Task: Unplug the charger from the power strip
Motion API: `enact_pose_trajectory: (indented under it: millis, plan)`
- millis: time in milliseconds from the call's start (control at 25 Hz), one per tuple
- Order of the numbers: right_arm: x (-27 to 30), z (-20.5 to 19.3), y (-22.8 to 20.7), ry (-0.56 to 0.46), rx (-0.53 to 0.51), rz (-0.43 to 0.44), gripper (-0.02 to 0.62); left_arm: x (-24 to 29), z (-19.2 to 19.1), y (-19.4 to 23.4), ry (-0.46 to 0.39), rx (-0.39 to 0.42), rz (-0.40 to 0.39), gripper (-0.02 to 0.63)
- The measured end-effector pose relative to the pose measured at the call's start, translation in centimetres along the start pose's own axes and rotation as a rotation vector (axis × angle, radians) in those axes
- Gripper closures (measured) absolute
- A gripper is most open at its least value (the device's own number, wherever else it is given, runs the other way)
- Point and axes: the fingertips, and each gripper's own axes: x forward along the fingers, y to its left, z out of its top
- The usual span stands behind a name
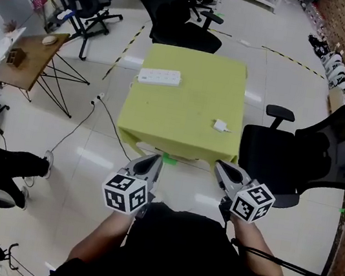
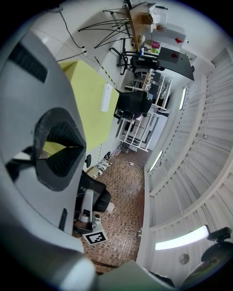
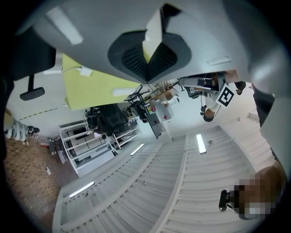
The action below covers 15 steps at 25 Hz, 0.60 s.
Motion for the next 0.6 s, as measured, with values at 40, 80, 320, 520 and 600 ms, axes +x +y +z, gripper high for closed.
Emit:
enact_pose_trajectory:
  millis: [40, 80, 320, 520, 600]
  plan:
    - [-0.01, -0.04, -0.01, 0.002, 0.003, -0.001, 0.594, 0.04, 0.03, -0.04, 0.001, 0.0, -0.002, 0.598]
    - [-0.04, -0.08, -0.06, 0.002, 0.006, -0.004, 0.594, 0.09, 0.06, -0.07, 0.003, 0.001, -0.004, 0.598]
    - [0.03, -0.12, -0.5, 0.002, 0.015, -0.015, 0.594, 0.46, 0.2, -0.11, 0.006, 0.011, -0.01, 0.598]
    - [0.47, -0.18, -0.42, 0.004, 0.018, -0.016, 0.594, 0.46, 0.38, 0.52, 0.006, 0.005, -0.01, 0.598]
    - [0.68, -0.17, -0.32, 0.004, 0.016, -0.017, 0.594, 0.42, 0.54, 0.77, 0.003, 0.01, -0.011, 0.598]
